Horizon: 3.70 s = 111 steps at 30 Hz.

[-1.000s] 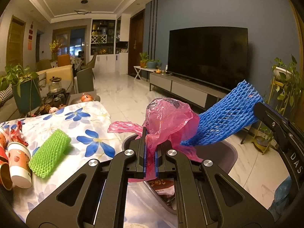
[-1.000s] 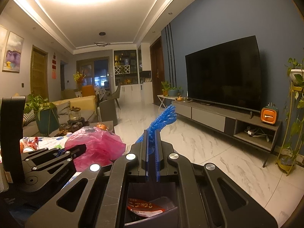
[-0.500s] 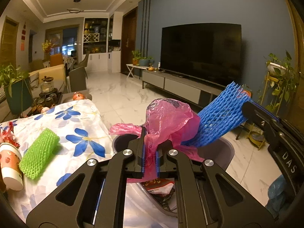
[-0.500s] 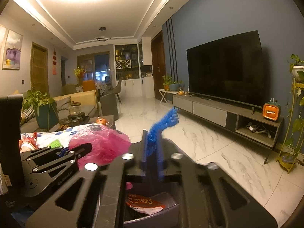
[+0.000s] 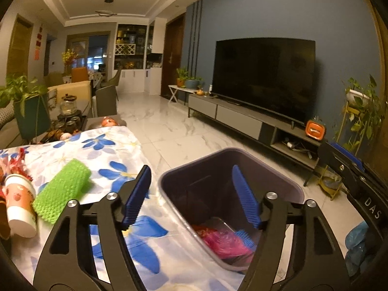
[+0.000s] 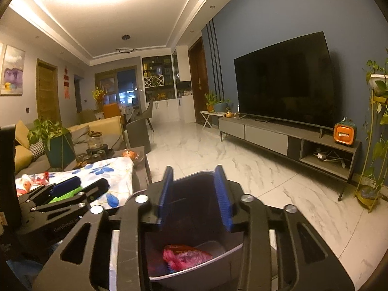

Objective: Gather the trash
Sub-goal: 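Open both tools to drop the pink bag and blue net into the bin, then move both open tools back toward the paper cups on the table, then grasp the black garbage bag with the left tool while the right tool grasps the red paper cup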

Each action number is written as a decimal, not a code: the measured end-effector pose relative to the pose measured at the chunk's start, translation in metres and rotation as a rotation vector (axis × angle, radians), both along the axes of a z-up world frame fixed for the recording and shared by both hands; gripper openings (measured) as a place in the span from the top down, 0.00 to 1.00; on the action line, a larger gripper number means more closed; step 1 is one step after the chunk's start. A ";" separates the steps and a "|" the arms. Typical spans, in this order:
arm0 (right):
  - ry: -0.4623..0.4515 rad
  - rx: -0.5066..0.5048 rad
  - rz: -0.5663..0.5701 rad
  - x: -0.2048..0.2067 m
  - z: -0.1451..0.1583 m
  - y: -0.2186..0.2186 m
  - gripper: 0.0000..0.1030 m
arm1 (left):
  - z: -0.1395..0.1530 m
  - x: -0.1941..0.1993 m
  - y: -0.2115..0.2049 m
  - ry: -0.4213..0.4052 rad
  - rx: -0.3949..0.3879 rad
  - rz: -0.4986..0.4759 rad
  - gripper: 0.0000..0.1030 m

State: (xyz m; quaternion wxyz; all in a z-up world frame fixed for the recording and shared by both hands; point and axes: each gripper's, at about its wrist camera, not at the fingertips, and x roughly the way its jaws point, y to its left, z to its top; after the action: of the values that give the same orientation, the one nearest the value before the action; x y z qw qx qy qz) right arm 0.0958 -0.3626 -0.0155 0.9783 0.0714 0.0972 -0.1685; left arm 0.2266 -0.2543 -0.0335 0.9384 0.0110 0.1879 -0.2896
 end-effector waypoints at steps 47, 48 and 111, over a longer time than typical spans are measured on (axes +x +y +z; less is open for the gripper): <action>0.133 0.037 0.605 0.078 -0.040 0.276 0.45 | -0.024 -0.103 0.359 -0.037 -0.013 0.762 0.10; 0.138 0.033 0.610 0.079 -0.041 0.280 0.45 | -0.025 -0.103 0.362 -0.037 -0.016 0.768 0.10; 0.071 0.060 0.628 0.032 -0.028 0.241 0.97 | -0.060 -0.022 0.328 0.278 -0.050 0.423 0.82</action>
State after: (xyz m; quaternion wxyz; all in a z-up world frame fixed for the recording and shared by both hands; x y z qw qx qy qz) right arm 0.1278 -0.1213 -0.0438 0.9760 0.0608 0.1533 0.1423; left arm 0.2049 0.0737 -0.0932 0.9433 -0.0919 0.3061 -0.0903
